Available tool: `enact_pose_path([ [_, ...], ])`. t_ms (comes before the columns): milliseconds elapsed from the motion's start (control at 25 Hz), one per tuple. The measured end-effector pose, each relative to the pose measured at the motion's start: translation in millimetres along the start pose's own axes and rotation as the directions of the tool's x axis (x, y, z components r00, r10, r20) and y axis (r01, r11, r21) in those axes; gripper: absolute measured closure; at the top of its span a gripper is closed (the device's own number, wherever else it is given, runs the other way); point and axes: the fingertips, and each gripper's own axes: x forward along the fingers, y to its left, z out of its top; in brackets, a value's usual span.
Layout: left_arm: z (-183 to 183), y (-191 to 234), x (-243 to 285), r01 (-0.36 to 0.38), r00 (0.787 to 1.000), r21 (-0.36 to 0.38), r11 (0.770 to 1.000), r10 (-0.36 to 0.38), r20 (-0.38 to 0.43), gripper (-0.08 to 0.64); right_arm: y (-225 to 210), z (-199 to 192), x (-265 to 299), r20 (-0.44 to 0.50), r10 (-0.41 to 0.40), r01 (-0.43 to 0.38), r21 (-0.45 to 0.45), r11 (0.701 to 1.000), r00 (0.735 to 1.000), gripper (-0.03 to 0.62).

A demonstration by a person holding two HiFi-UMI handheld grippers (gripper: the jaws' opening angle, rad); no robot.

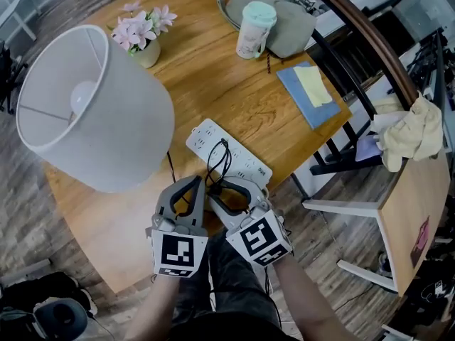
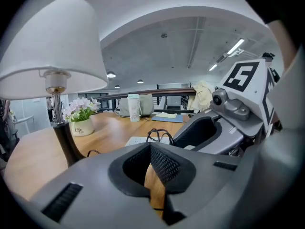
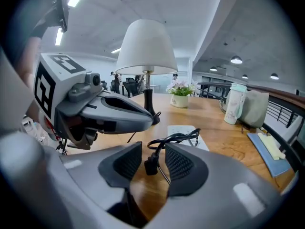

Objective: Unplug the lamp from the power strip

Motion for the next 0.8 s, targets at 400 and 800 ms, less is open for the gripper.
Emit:
enact_pose_path([
  [400,14.8,-1.1,-20.2,0.014,0.999,0.016,1.0,-0.015,0.052,0.565,7.8,-16.4,-22.7,-0.207,0.006,-0.006,0.001,1.0,0.978,0.35],
  [800,23.4,-11.0,-33.5,0.044,0.995,0.026,0.999,-0.046,0.084,0.565,9.0,8.6,-48.0,-0.197,-0.024,0.029,0.019,0.999,0.98,0.348],
])
